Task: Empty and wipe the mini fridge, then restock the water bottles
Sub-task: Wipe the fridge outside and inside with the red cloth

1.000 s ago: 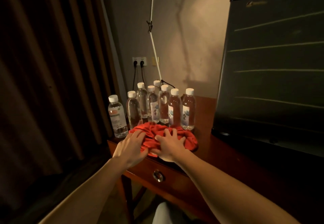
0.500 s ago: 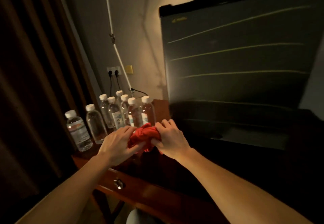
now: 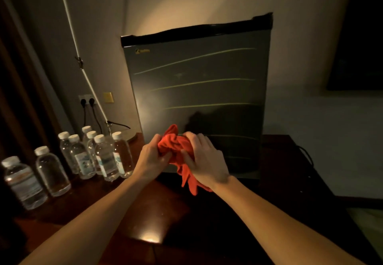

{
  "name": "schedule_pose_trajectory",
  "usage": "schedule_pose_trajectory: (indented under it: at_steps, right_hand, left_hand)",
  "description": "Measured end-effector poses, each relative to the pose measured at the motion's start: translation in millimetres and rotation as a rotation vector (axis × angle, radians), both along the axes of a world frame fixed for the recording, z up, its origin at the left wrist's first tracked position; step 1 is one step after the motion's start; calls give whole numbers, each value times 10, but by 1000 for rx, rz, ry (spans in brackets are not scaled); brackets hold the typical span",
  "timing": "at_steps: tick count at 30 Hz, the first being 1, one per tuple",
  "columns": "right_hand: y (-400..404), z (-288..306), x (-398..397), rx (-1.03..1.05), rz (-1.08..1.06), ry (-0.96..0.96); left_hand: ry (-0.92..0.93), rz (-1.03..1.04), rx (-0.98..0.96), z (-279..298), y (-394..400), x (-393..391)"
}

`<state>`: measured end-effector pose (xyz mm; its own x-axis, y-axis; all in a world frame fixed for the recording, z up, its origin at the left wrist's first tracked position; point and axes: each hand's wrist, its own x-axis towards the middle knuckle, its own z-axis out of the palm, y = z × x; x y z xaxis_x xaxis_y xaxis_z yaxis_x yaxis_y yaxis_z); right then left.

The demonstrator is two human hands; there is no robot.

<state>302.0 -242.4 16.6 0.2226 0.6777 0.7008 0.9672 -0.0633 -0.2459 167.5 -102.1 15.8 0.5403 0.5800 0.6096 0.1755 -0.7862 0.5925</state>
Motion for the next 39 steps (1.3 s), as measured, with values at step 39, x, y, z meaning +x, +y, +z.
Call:
schedule_pose_trajectory:
  at_steps: [39]
  right_hand:
    - [758, -596, -47, -318, -297, -670]
  left_hand:
    - [528, 94, 606, -390, 805, -756]
